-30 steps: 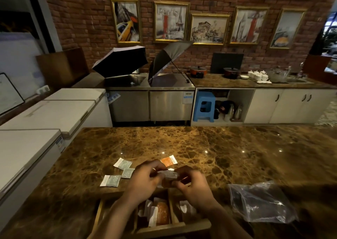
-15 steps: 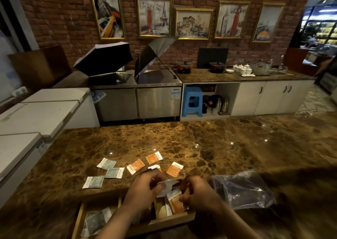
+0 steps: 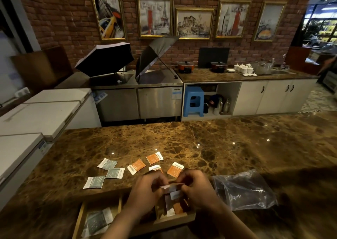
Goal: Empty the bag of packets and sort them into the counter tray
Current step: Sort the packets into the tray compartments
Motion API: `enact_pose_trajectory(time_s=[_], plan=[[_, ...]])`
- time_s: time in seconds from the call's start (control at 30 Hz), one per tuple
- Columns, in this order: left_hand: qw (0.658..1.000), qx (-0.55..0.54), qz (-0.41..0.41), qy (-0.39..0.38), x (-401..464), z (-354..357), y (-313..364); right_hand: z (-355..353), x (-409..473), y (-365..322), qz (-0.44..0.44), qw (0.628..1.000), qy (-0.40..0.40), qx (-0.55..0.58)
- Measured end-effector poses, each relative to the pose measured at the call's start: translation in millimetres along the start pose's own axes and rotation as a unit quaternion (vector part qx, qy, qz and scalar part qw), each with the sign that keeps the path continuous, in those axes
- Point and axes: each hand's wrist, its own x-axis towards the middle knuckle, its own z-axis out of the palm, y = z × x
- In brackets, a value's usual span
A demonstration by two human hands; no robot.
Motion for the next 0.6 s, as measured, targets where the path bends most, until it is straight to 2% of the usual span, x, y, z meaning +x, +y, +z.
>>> enact_pose_trajectory(time_s=[0.2, 0.37, 0.5, 0.6], plan=[[0.973, 0.185, 0.061, -0.123, -14, 3, -8, -3, 0, 11, -0.004, 0.994, -0.061, -0.093], [0.950, 0.228, 0.099, -0.190, -7, 4, -4, 1, 4, 15, -0.016, 0.993, -0.023, -0.118], [0.942, 0.245, 0.113, -0.200, -8, 3, -2, 3, 7, 22, -0.009, 0.995, 0.009, -0.099], [0.966, 0.201, 0.065, -0.150, -8, -8, -7, 2, 11, 26, -0.011, 0.995, 0.038, -0.096]])
